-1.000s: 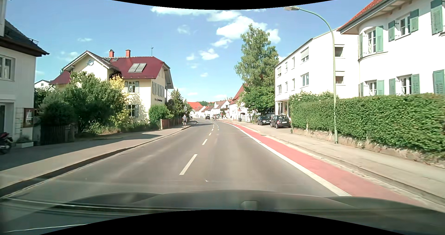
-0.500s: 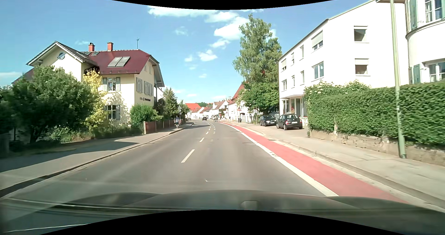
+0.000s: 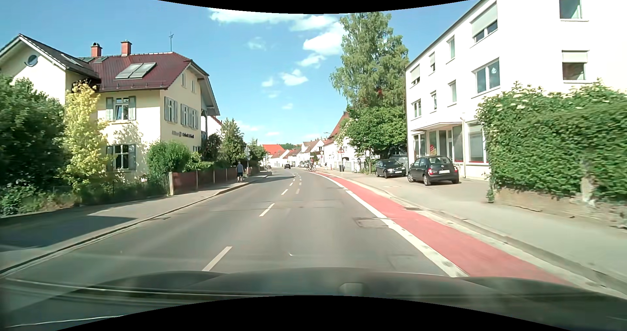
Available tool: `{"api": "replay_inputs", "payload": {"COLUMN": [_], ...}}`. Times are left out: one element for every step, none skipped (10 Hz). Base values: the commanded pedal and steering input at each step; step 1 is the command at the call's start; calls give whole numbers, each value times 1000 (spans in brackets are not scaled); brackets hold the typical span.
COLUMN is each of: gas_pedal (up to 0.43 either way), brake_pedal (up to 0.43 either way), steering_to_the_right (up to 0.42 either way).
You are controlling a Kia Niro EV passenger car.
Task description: Follow the waypoints while adhering to traffic rules and regulations
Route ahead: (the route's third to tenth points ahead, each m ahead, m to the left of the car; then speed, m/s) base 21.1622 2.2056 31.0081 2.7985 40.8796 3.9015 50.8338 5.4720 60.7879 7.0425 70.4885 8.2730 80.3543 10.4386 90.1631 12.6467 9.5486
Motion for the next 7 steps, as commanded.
{"api": "replay_inputs", "payload": {"gas_pedal": [118, 118, 118, 118, 118, 118, 118], "brake_pedal": [6, 6, 6, 6, 6, 6, 6], "steering_to_the_right": [-16, -17, -18, -20, -22, -21, -21]}}
